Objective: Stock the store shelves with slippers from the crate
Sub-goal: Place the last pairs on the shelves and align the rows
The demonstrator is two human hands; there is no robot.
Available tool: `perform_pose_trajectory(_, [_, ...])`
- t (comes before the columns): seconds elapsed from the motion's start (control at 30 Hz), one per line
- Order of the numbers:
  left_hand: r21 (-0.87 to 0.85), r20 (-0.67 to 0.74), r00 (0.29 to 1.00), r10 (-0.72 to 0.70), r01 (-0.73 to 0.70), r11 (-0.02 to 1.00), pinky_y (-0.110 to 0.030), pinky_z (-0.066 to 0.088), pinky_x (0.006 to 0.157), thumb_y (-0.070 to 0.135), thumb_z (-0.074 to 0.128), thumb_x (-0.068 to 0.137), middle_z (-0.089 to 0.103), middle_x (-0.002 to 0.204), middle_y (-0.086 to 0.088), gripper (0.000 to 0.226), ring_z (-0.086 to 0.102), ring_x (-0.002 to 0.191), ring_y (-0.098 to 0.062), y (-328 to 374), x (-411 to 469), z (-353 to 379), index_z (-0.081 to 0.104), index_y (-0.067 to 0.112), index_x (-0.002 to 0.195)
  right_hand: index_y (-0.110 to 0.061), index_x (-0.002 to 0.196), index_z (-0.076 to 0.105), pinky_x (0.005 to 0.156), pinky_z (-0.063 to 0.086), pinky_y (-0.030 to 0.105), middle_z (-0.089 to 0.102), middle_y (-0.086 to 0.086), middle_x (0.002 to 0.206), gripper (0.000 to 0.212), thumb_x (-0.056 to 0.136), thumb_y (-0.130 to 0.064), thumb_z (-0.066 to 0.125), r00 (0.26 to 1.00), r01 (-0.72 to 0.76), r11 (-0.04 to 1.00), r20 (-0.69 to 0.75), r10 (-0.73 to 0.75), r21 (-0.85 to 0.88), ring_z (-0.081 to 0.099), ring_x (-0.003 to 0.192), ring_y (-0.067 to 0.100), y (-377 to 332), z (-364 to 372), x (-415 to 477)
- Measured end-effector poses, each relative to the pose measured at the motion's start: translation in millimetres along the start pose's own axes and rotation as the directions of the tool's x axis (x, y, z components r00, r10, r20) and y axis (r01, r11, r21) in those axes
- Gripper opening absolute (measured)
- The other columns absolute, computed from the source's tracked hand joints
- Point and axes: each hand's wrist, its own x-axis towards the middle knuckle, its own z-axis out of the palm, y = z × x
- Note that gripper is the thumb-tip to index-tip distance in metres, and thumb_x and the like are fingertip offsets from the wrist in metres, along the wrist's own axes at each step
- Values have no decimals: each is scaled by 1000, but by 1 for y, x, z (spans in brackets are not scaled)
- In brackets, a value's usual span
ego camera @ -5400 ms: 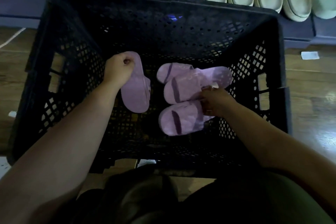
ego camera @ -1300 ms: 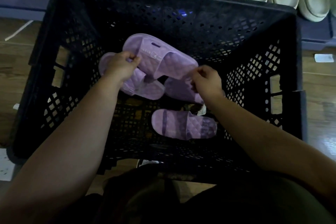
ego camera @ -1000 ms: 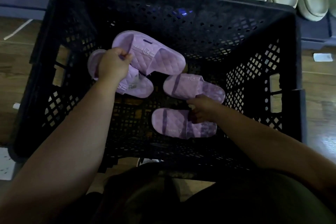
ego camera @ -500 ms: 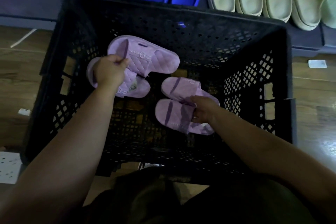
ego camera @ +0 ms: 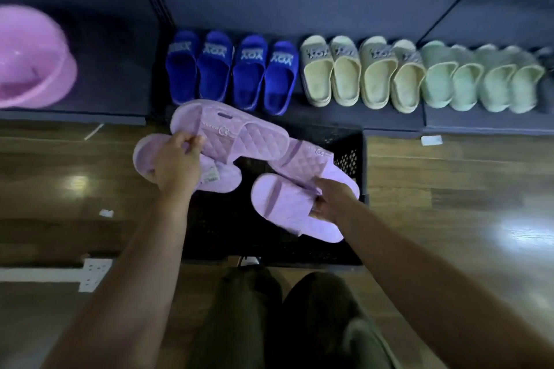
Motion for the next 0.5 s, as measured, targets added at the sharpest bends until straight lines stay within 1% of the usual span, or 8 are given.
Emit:
perform_pose_trajectory(0.07, [-58,9,1000,21,-21,998,-37,42,88,34,50,96,65,108,-14,32,58,104,-34,30,-18,-42,62,9,111,-9,105,54,68,54,45,63,17,103,19,92,-22,59,1000,17,999,-10,-17,30,62,86,31,-17,-7,-58])
perform_pose_trajectory(0.13, [-58,14,999,44,-43,997,-35,41,81,32,49,96,65,109,-14,31,59,102,-33,60,-34,-84,62,8,110,-9,108,53,72,55,47,63,18,107,21,93,-22,58,999,32,997,-14,-31,64,63,87,32,-34,-17,-115])
perform_pose_trajectory(0.2, [-63,-2,999,54,-54,997,-36,40,74,33,48,97,65,104,-13,29,60,96,-33,89,-49,-123,62,10,107,-8,102,53,64,54,45,63,17,98,16,93,-21,57,998,53,994,-25,-51,96,62,79,30,-50,-30,-170])
perform_pose_trajectory(0.27, [-82,-31,998,50,-53,995,-38,42,71,35,48,96,65,101,-12,27,60,91,-33,118,-65,-163,62,13,105,-8,91,51,65,53,45,60,15,85,12,94,-19,56,996,82,985,-42,-77,149,60,70,27,-65,-45,-222])
perform_pose_trajectory(0.33, [-62,-43,996,77,-80,995,-38,43,71,35,47,96,66,101,-14,26,60,90,-34,145,-79,-198,61,14,106,-10,86,50,65,53,45,58,15,82,13,95,-18,54,995,101,972,-41,-95,211,59,67,27,-80,-62,-267])
perform_pose_trajectory(0.37, [-44,-26,994,107,-108,993,-39,44,76,34,47,97,66,104,-15,28,60,93,-34,159,-84,-214,61,14,109,-10,87,50,60,55,42,57,15,81,13,95,-18,54,994,110,962,-34,-105,248,58,64,26,-87,-70,-287])
perform_pose_trajectory(0.43, [-47,21,986,166,-165,985,-37,44,87,32,47,97,65,112,-14,31,59,104,-33,189,-92,-241,60,11,116,-8,89,50,45,55,36,52,14,75,11,95,-16,53,991,129,938,-21,-129,322,56,48,23,-103,-85,-324])
perform_pose_trajectory(0.5, [5,51,972,230,-231,973,-38,43,86,32,45,98,63,115,-14,32,59,105,-33,219,-98,-257,60,11,117,-6,92,51,37,52,34,48,13,73,8,95,-13,49,987,149,902,-3,-161,406,53,39,22,-118,-101,-353])
